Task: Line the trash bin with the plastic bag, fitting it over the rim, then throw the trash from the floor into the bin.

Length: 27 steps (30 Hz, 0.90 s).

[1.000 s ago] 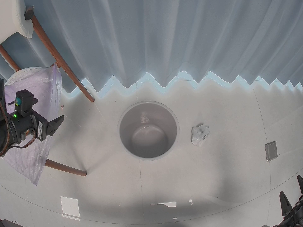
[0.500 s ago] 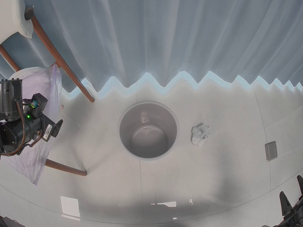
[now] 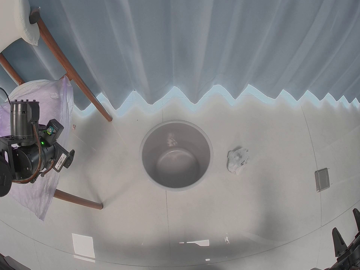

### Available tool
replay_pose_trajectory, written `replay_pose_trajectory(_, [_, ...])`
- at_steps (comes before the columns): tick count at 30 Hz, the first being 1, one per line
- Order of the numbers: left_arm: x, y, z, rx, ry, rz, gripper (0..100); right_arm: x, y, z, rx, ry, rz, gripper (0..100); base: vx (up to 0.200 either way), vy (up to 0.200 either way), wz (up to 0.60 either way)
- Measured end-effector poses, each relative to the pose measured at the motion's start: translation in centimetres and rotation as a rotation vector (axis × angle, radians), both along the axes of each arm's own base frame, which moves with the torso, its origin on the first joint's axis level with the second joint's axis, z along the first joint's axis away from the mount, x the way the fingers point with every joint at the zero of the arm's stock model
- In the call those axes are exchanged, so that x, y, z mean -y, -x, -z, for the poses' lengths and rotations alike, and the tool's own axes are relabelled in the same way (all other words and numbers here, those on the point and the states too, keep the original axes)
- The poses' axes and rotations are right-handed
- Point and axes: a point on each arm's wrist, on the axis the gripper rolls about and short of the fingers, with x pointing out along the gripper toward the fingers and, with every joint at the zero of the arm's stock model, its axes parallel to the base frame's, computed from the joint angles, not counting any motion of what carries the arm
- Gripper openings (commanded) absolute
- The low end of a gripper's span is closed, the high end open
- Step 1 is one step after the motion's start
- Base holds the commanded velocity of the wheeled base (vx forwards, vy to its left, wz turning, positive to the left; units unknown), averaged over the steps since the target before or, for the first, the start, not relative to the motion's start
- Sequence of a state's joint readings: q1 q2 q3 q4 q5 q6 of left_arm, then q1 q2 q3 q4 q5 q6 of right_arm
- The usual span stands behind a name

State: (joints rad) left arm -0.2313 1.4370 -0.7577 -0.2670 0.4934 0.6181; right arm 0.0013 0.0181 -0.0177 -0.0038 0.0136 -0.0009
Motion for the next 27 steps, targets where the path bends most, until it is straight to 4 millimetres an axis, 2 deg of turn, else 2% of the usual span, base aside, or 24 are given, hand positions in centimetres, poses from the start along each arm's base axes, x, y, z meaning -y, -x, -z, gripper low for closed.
replay_pose_trajectory(10, [-1.0, -1.2, 0.3, 0.037, -0.002, -0.047, 100, 0.0, 0.0, 0.0, 0.001, 0.0, 0.0, 100, 0.0, 0.0, 0.0])
replay_pose_trajectory(11, [-1.1, -1.3, 0.3, 0.036, -0.003, -0.054, 0, 0.0, 0.0, 0.0, 0.001, 0.0, 0.0, 100, 0.0, 0.0, 0.0])
replay_pose_trajectory(20, [-2.0, -1.3, 0.2, 0.042, 0.011, -0.084, 0, 0.0, 0.0, 0.0, 0.001, 0.0, 0.0, 100, 0.0, 0.0, 0.0])
replay_pose_trajectory(27, [-2.1, -0.3, -0.8, 0.093, 0.078, -0.069, 0, 0.0, 0.0, 0.0, 0.0, 0.0, 0.0, 100, 0.0, 0.0, 0.0])
